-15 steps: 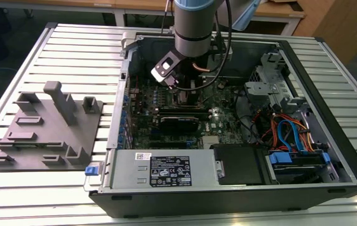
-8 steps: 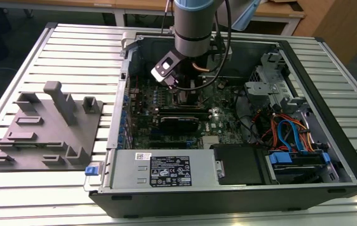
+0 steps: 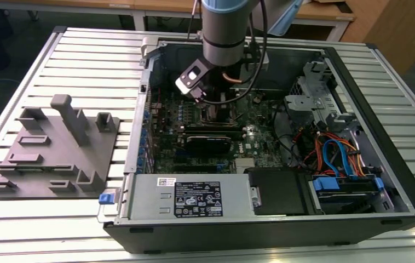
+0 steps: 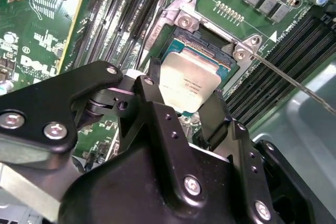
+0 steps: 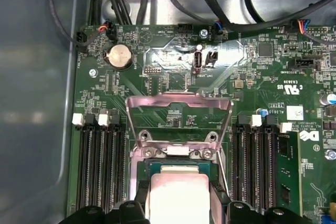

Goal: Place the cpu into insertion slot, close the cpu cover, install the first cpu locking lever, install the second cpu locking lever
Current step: 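Place the cpu into insertion slot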

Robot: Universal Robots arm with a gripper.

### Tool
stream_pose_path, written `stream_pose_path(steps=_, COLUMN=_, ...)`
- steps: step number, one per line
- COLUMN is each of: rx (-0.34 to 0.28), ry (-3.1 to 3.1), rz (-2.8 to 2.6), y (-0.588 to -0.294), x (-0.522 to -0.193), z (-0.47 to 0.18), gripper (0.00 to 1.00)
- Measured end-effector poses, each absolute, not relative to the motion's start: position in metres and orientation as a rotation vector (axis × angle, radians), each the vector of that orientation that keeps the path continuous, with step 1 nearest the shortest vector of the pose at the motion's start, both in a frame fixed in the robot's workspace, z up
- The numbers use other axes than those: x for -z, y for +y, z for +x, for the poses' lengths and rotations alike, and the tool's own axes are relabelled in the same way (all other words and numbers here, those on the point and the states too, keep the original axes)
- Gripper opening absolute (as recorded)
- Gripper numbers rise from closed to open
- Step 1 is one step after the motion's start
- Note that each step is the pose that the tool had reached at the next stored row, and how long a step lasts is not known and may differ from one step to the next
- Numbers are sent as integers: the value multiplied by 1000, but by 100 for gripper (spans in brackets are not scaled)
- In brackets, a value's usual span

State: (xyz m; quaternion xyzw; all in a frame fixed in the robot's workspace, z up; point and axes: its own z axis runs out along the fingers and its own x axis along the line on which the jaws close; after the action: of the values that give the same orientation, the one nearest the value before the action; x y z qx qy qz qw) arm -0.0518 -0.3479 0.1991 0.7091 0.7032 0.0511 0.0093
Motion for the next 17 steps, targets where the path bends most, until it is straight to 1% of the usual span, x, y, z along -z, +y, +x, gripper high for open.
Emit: stream_pose_path(steps=17, rx=-160, ry=2197, rz=2214, y=-347, x=-192, z=-55, gripper=54)
